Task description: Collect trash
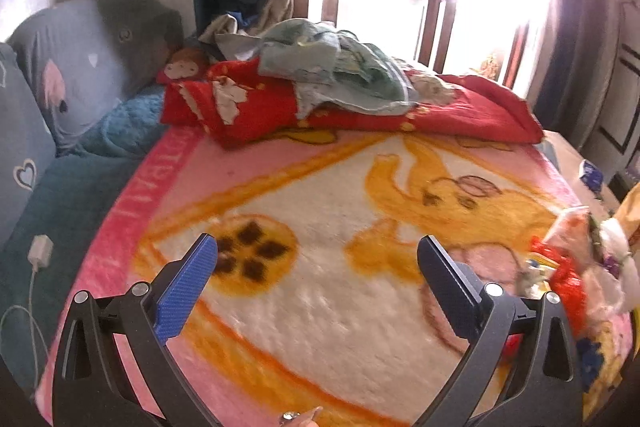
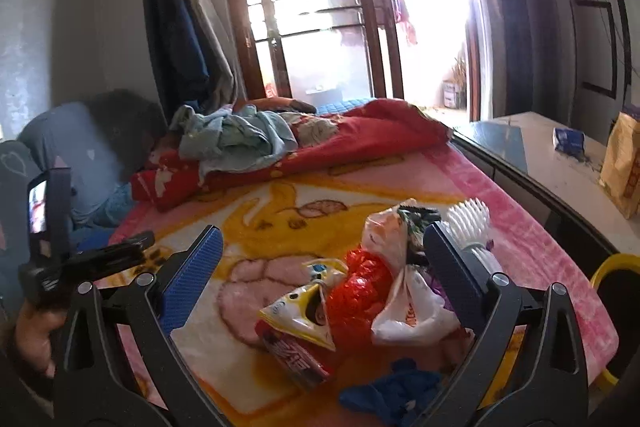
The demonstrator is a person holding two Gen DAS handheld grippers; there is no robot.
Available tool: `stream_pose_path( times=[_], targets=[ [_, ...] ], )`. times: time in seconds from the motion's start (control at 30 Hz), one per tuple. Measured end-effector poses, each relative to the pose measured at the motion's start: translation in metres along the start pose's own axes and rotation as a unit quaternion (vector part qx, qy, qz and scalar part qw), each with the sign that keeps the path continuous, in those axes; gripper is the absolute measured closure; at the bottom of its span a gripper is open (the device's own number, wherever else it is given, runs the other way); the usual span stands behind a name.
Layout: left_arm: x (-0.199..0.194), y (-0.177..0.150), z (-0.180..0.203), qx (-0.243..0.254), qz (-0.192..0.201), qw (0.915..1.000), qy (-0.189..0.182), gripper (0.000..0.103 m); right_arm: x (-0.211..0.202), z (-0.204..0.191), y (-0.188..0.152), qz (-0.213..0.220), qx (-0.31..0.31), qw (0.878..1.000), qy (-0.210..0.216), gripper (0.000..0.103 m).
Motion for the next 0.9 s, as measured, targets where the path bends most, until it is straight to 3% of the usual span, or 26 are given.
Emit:
stream_pose_path(
  times=[0.9],
  targets=[
    [-0.016, -0.007, 0.007, 0.011, 0.008, 0.9999, 0.011, 0.006, -0.001, 0.000, -0.004, -0.005, 0.004, 1.000, 0.001, 0.011]
  ],
)
Point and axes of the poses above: each gripper's, at about its wrist camera, not at the fingertips, and x roughly the way its jaws point, z to its right, y to its top, the point moved 3 cm from there along x, roughly the way its jaws point, and after that the axes turned 12 degrees about z, right-handed, at the moved point
